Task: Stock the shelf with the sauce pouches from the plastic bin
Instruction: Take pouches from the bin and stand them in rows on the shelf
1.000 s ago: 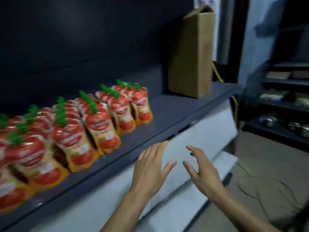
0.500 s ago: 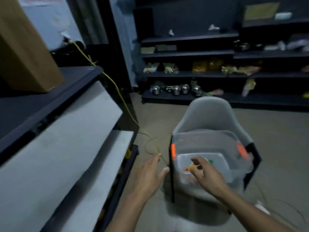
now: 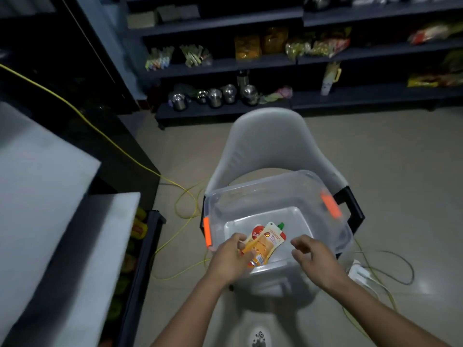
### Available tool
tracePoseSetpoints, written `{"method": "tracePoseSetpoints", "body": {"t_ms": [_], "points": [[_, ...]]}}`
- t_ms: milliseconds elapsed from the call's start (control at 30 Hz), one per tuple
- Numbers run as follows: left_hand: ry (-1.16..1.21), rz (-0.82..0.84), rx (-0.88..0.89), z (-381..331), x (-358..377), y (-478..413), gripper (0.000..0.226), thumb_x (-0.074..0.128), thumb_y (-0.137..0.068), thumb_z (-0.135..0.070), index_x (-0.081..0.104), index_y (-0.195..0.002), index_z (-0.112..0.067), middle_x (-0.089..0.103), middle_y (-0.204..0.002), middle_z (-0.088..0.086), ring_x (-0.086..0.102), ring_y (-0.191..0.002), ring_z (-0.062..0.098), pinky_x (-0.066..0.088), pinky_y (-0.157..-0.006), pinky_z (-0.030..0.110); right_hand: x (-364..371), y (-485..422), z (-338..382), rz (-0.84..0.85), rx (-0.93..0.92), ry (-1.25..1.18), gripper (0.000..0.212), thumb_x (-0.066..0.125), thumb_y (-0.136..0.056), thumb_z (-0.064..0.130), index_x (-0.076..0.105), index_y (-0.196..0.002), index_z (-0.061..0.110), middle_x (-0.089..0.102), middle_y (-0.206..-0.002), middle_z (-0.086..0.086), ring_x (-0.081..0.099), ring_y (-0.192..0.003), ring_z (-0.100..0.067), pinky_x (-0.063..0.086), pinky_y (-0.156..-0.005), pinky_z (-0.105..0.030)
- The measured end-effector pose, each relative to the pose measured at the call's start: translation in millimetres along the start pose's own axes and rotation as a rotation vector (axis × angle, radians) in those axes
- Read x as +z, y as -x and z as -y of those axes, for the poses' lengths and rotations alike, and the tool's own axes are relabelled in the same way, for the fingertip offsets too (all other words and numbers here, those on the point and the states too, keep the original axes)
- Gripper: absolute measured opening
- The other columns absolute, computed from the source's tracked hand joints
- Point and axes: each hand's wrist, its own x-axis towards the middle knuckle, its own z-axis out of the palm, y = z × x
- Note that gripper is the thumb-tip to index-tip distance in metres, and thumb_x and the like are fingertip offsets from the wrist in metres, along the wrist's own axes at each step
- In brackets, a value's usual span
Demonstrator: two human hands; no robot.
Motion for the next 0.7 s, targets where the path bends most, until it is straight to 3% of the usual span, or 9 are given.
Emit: {"method": "tracePoseSetpoints", "body": {"t_ms": [133,267,400,533,700], "points": [[0.192,0.056,-0.126,11,13,-77,0.033,0.062,-0.092,-0.031,0.054,-0.123,-0.021,0.062,-0.114,0.002,0.063,-0.103,0.020,0.053,-0.084,0.029,25,-59,-2,0.037,0.036,-0.034,0.016,0.060,-0.089,0.016,0.065,-0.104,0.018,0.070,-0.102,0.002,0.064,-0.091,-0.014,0.050,-0.087,-0.031],[0.259,0.064,-0.246,31,38,-146,0.033,0.056,-0.095,-0.029,0.056,-0.125,-0.015,0.061,-0.127,0.010,0.061,-0.111,0.026,0.049,-0.097,0.034,64,-117,-11,0.101,0.253,-0.108,0.018,0.059,-0.090,0.016,0.065,-0.106,0.009,0.066,-0.112,-0.008,0.061,-0.099,-0.022,0.050,-0.090,-0.034],[0.119,0.064,-0.338,58,68,-193,0.039,0.045,-0.097,-0.033,0.052,-0.129,-0.011,0.057,-0.131,0.012,0.055,-0.118,0.030,0.045,-0.102,0.039,99,-153,-22,0.275,0.583,-0.254,0.033,0.062,-0.090,0.018,0.054,-0.119,0.006,0.061,-0.110,-0.012,0.061,-0.083,-0.022,0.054,-0.068,-0.030],[0.005,0.128,-0.435,83,95,-223,0.046,0.035,-0.097,-0.048,0.050,-0.124,-0.014,0.057,-0.124,0.009,0.058,-0.112,0.028,0.047,-0.101,0.043,123,-178,-29,0.277,0.855,-0.425,0.063,0.068,-0.086,0.025,0.033,-0.137,0.013,0.048,-0.134,-0.019,0.053,-0.115,-0.041,0.051,-0.093,-0.051],[0.009,0.273,-0.531,81,91,-233,0.049,0.033,-0.102,-0.046,0.052,-0.130,-0.010,0.057,-0.130,0.012,0.055,-0.119,0.027,0.043,-0.104,0.036,147,-193,-34,0.235,0.988,-0.452,0.084,0.064,-0.086,0.046,0.014,-0.146,0.015,0.041,-0.141,-0.023,0.048,-0.123,-0.046,0.041,-0.098,-0.058]]}}
